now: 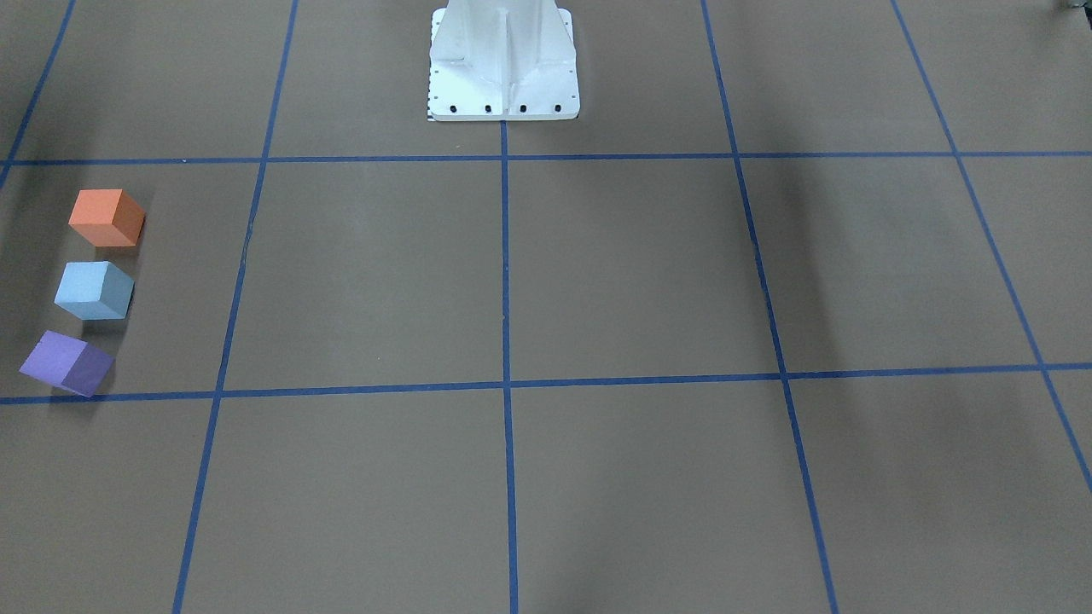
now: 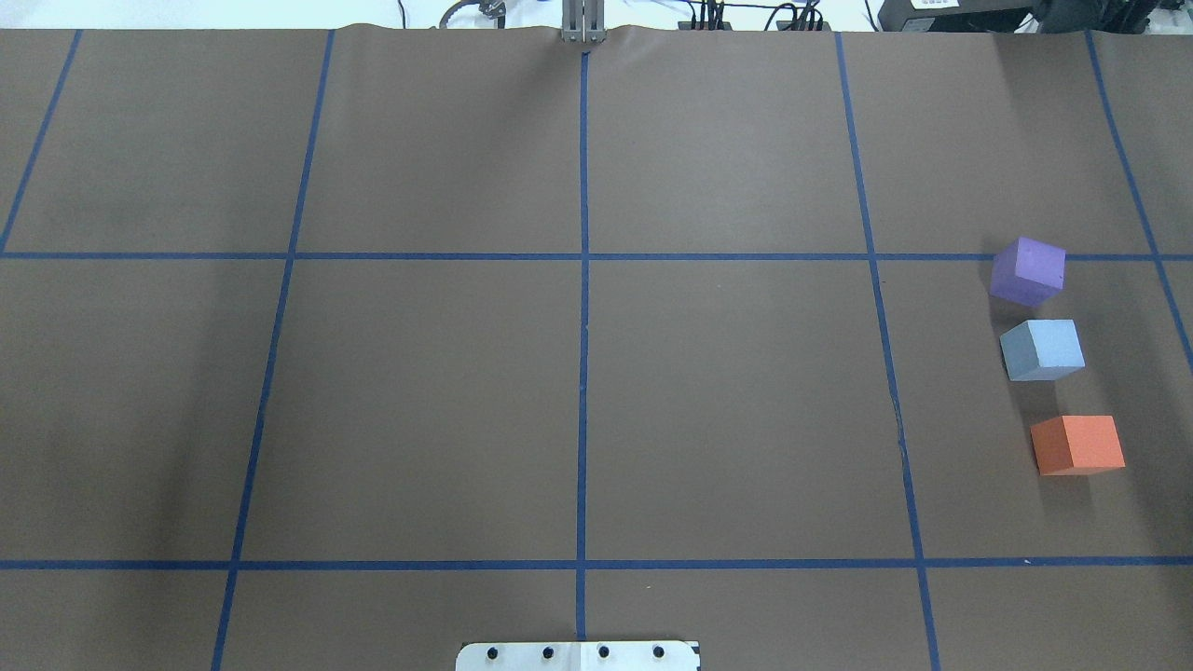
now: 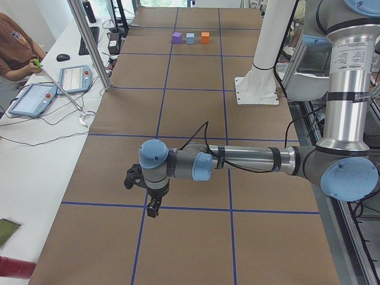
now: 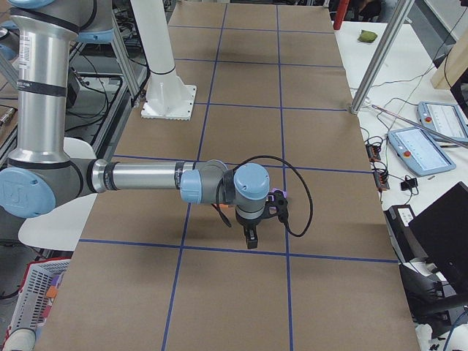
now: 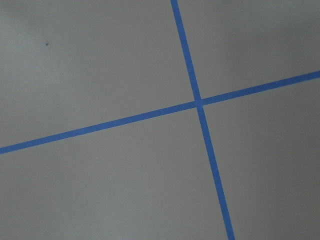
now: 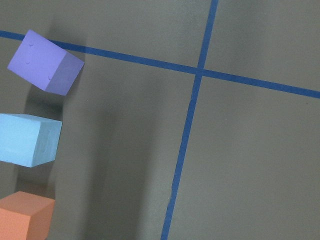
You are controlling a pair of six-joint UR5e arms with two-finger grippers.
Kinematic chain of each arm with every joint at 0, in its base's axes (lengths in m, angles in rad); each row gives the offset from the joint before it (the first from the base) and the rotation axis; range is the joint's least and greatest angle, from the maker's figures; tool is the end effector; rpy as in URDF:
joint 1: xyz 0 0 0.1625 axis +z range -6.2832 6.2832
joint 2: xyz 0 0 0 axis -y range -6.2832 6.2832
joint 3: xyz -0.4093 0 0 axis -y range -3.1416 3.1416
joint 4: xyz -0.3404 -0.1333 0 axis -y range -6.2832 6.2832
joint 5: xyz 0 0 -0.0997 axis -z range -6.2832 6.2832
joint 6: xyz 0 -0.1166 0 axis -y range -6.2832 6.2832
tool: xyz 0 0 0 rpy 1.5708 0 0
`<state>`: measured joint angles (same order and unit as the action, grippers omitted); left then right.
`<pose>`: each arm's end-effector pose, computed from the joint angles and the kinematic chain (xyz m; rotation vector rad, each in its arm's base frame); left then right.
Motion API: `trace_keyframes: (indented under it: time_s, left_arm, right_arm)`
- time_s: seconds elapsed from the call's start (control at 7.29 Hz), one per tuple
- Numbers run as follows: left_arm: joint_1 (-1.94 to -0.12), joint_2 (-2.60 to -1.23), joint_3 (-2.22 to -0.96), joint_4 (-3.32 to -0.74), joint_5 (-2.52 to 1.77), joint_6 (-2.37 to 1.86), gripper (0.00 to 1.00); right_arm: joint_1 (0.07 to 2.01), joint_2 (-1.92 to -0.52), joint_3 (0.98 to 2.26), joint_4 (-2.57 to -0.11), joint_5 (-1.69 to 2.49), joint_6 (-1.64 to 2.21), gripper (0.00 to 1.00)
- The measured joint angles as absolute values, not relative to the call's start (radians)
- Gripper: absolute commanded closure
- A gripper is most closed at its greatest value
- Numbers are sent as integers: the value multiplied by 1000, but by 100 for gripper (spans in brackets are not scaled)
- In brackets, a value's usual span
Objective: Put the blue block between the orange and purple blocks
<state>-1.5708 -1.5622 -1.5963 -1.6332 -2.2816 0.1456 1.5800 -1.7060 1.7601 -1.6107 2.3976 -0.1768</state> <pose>-0.0572 -0.4432 0.6462 0.1276 0.7039 0.1675 0.0511 -0.3851 0.6272 0.0902 -0.8230 -0.1638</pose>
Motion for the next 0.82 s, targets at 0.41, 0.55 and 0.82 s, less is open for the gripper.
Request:
trace_keyframes:
  time_s: [0.41, 0.55, 0.82]
  left_arm:
    - [-1571, -1563, -1590, -1636, -2281, -55, 0]
    - [-1571, -1562, -1590, -1636, -2281, -73, 0]
    - [-1571, -1562, -1589, -1637, -2281, -82, 0]
  right_arm:
    - [1580, -1702, 1767, -1608, 2386, -4, 0]
    - [1580, -1701, 1770, -1607, 2378, 16, 0]
    - [1580, -1700, 1770, -1607, 2374, 25, 0]
